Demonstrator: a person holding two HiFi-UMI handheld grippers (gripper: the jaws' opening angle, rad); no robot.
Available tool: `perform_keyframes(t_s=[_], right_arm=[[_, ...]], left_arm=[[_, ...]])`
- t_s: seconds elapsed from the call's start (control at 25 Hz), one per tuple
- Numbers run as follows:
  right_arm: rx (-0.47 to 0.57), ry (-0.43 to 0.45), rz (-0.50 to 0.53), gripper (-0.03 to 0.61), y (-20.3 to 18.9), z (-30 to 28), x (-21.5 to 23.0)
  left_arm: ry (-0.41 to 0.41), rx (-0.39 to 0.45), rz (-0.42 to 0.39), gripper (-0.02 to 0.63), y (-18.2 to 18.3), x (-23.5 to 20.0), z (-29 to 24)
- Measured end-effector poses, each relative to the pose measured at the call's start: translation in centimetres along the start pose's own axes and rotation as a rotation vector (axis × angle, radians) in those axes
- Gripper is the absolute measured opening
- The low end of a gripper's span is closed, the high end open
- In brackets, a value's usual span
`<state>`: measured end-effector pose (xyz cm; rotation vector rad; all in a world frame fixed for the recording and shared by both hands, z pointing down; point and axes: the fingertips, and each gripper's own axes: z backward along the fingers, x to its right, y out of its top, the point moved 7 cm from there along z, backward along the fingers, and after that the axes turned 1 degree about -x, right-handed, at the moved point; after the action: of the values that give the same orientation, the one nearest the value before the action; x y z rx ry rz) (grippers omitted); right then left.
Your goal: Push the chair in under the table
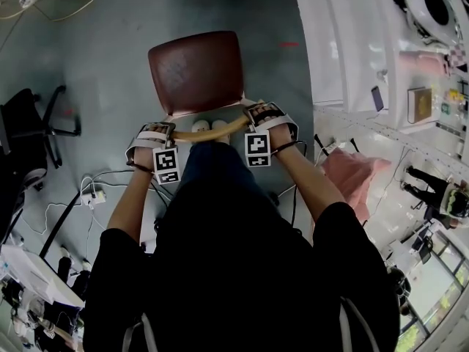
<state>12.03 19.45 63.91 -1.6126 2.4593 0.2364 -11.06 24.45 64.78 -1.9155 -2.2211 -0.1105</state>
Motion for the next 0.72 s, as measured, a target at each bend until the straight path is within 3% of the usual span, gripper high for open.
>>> perform_keyframes(t_s=[0.2,0.72], right_arm=[[-0.018,-0.002,-0.041,0.193,0.3,-0.1,0.7],[-0.042,0.001,-0.13,0.192,0.9,-0.9,4.3]], left_arm=[[0.028,-0.038,0.034,0.189,-0.9,-1.3,-0.3],[0.072,-0.075,-0.007,0.195,-3.9,-6.3,-1.0]])
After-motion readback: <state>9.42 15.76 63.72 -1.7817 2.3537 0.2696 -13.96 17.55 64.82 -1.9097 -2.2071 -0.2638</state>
